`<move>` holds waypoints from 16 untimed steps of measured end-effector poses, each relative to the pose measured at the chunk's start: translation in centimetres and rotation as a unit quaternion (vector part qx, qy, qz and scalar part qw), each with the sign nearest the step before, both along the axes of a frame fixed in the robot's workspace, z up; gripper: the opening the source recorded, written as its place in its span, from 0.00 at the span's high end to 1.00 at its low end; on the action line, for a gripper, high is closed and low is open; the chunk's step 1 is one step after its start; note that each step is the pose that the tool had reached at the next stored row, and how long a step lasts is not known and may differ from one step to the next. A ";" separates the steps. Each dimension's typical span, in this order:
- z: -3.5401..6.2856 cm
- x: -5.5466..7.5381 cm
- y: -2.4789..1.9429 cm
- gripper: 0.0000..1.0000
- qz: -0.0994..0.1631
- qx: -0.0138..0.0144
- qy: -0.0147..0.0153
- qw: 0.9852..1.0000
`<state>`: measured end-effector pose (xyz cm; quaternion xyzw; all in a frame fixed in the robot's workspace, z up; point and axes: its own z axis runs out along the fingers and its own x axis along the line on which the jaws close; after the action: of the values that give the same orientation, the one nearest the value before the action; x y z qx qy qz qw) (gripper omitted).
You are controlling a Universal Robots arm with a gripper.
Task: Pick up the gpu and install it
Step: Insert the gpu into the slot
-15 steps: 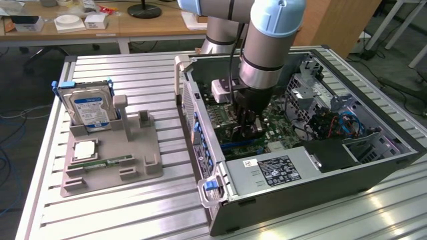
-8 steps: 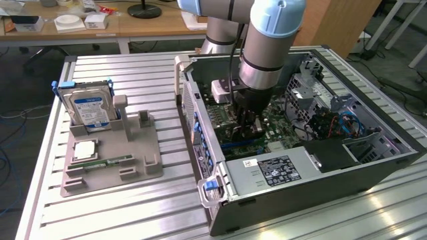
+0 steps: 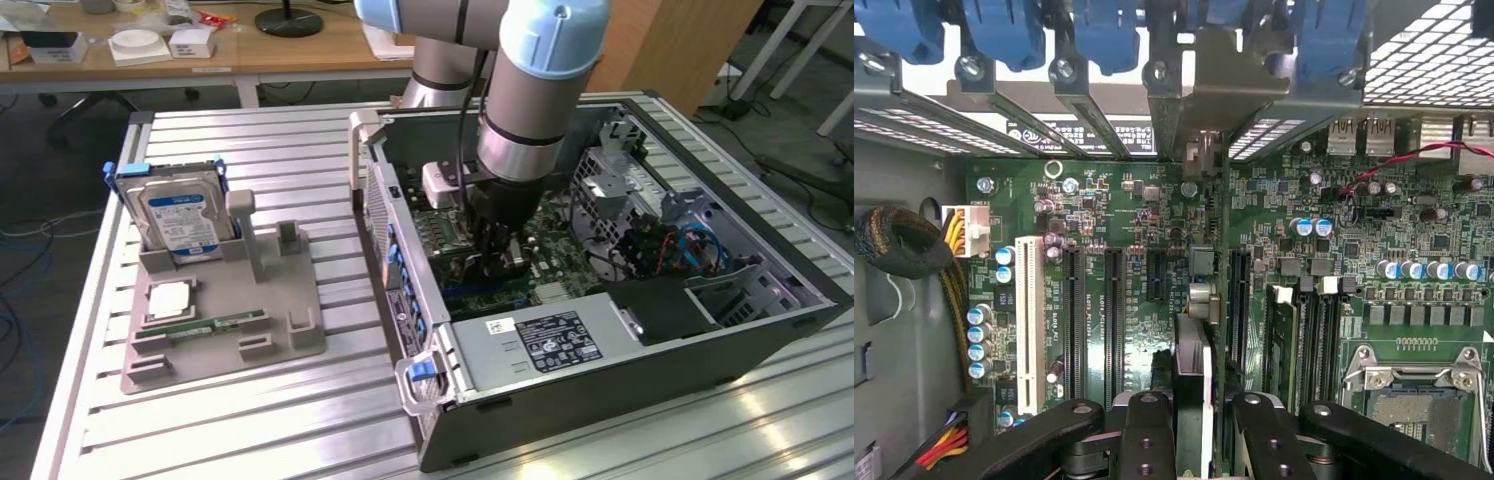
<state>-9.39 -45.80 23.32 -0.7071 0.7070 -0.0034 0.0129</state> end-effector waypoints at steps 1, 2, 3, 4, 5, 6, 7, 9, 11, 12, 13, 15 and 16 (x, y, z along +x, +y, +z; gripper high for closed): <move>-0.01 0.0 0.00 0.73 0.000 0.000 0.000 1.000; -0.01 0.0 0.00 0.73 0.000 0.000 0.000 1.000; -0.05 0.0 0.00 0.73 0.000 0.000 0.000 1.000; -0.13 0.0 0.00 0.73 0.000 0.000 0.000 1.000; -0.23 0.0 -0.01 0.73 0.000 0.000 0.000 1.000; -0.29 0.0 -0.01 0.73 0.000 0.000 0.000 1.000; -0.31 0.0 -0.01 0.73 0.000 0.000 0.000 1.000; -0.32 0.0 0.00 0.73 0.000 0.000 0.000 1.000; -0.32 0.0 0.00 0.73 0.000 0.000 0.000 1.000; -0.32 0.0 0.00 0.73 0.000 0.000 0.000 1.000; -0.32 0.0 0.00 0.73 0.000 0.000 0.000 1.000; -0.32 0.0 0.00 0.73 0.000 0.000 0.000 1.000; -0.32 0.0 0.00 0.73 0.000 0.000 0.000 1.000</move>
<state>-9.40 -45.80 23.00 -0.7071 0.7070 -0.0033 0.0129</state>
